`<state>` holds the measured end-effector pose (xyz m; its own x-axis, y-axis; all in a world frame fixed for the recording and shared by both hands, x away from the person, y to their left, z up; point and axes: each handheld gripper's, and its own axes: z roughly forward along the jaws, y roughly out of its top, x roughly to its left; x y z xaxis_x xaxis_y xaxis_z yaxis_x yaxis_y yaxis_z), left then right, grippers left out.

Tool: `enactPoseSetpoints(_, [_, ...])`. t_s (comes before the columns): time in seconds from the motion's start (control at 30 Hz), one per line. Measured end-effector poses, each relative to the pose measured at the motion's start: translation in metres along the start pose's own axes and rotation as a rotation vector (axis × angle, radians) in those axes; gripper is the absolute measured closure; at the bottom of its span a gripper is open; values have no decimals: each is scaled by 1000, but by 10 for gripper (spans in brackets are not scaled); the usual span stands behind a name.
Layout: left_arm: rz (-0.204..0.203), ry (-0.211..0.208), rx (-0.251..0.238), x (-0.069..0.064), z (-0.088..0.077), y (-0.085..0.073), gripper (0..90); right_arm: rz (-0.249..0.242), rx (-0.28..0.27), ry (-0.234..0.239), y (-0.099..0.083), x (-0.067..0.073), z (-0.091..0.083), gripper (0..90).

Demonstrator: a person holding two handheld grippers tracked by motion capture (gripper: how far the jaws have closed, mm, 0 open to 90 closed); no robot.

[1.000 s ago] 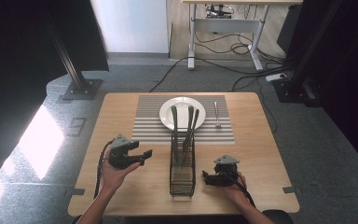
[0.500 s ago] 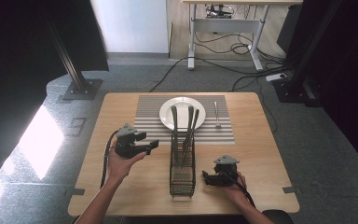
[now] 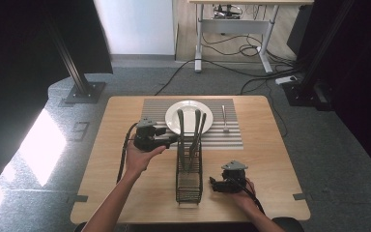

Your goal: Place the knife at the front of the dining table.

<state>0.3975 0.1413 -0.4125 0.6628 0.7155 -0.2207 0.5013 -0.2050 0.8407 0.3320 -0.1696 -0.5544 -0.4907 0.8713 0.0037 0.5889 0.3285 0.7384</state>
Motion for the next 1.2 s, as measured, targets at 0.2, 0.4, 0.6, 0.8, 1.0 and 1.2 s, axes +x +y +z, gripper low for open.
enactPoseSetpoints(0.2, [-18,9,11,1,6,4,366,-1,-2,-1,0,1,0,133])
enactPoseSetpoints(0.4, [-22,8,33,2,17,9,371,-4,-2,-1,0,1,0,132])
enactPoseSetpoints(0.6, [-35,1,38,0,30,12,389,-4,-1,0,0,1,0,133])
enactPoseSetpoints(0.8, [-19,16,43,-5,41,17,418,-4,-2,0,0,1,0,134])
enactPoseSetpoints(1.0, [-9,28,31,-7,45,21,526,-6,-3,2,0,2,0,134])
enactPoseSetpoints(1.2, [-8,23,39,-6,50,20,631,-7,-3,4,0,2,0,134])
